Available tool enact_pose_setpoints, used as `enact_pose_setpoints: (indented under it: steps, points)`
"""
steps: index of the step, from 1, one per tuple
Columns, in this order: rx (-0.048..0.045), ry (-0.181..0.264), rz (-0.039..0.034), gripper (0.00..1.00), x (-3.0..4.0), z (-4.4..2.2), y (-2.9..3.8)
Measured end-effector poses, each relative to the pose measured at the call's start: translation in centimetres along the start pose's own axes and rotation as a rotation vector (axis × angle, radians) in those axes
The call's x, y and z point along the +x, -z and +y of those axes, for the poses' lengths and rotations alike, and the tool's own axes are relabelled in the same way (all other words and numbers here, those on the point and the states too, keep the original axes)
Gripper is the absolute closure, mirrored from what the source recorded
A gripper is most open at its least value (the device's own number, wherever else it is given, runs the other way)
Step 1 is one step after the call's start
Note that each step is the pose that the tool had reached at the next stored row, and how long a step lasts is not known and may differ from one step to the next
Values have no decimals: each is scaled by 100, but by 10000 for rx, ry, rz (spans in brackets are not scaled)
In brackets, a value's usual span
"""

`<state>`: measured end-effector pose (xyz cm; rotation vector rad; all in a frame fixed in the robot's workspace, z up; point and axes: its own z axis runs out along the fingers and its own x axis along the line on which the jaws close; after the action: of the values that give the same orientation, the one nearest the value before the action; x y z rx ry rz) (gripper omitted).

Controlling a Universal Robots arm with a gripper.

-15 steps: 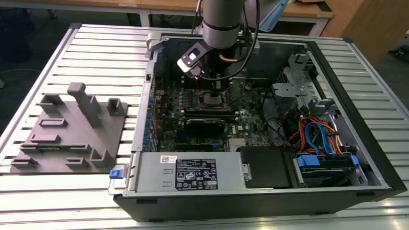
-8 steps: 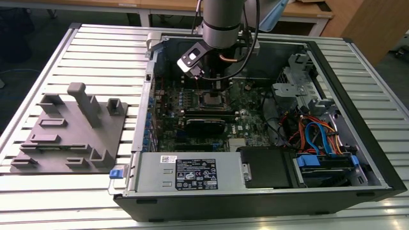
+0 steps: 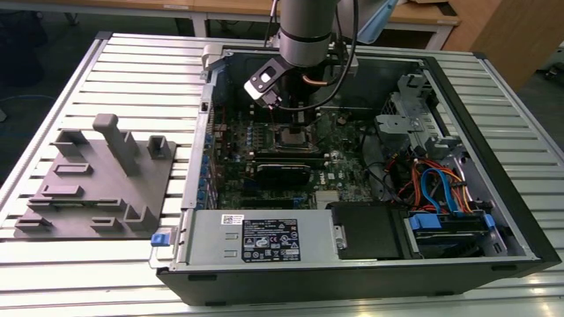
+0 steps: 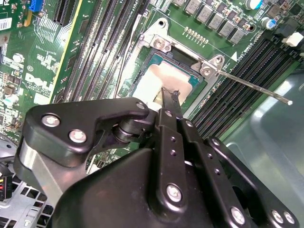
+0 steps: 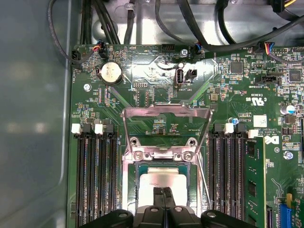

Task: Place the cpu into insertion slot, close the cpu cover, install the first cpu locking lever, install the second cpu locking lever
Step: 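Close the cpu cover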

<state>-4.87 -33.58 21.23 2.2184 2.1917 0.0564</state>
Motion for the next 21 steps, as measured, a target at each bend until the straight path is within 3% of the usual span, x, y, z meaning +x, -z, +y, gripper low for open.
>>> enact_pose_setpoints:
  steps: [13,21]
  points:
    - [85,-4,-1,90,0,37,-7]
    - [85,-3,-14,90,2,43,126]
